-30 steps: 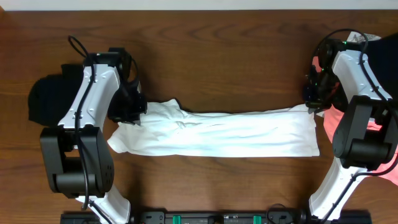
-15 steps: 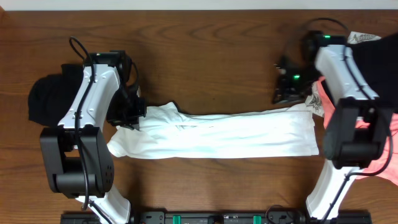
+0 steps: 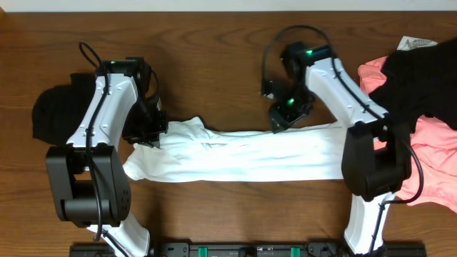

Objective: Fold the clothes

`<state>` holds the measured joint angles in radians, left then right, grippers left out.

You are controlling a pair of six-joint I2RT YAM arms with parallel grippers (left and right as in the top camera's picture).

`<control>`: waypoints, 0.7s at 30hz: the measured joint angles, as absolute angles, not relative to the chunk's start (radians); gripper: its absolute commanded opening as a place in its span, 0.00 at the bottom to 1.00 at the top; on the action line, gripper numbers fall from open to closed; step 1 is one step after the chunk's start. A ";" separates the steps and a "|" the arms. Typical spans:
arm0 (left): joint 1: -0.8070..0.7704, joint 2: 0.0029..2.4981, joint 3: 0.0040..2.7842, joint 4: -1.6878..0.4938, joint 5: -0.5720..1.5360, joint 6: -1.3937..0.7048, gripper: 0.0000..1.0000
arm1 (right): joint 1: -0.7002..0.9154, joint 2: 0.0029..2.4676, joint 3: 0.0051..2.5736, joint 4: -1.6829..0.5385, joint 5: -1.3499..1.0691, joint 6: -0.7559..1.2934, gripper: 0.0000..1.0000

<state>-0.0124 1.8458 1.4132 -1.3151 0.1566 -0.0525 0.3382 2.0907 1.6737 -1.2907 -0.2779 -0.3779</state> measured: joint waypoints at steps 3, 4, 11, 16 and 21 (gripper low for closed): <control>-0.012 1.846 1.413 -1.315 0.157 -0.052 0.06 | 0.381 2.091 1.674 -1.288 -0.232 -0.429 0.56; -0.012 1.846 1.413 -1.315 0.157 -0.052 0.06 | 0.393 2.091 1.674 -1.287 -0.219 -0.447 0.56; -0.012 1.846 1.413 -1.314 0.157 -0.052 0.06 | 0.437 2.091 1.674 -1.272 -0.175 -0.548 0.59; -0.012 1.846 1.413 -1.311 0.157 -0.052 0.06 | 0.438 2.091 1.673 -1.261 -0.160 -0.592 0.59; -0.012 1.846 1.413 -1.310 0.157 -0.052 0.06 | 0.438 2.091 1.633 -1.232 -0.158 -0.608 0.59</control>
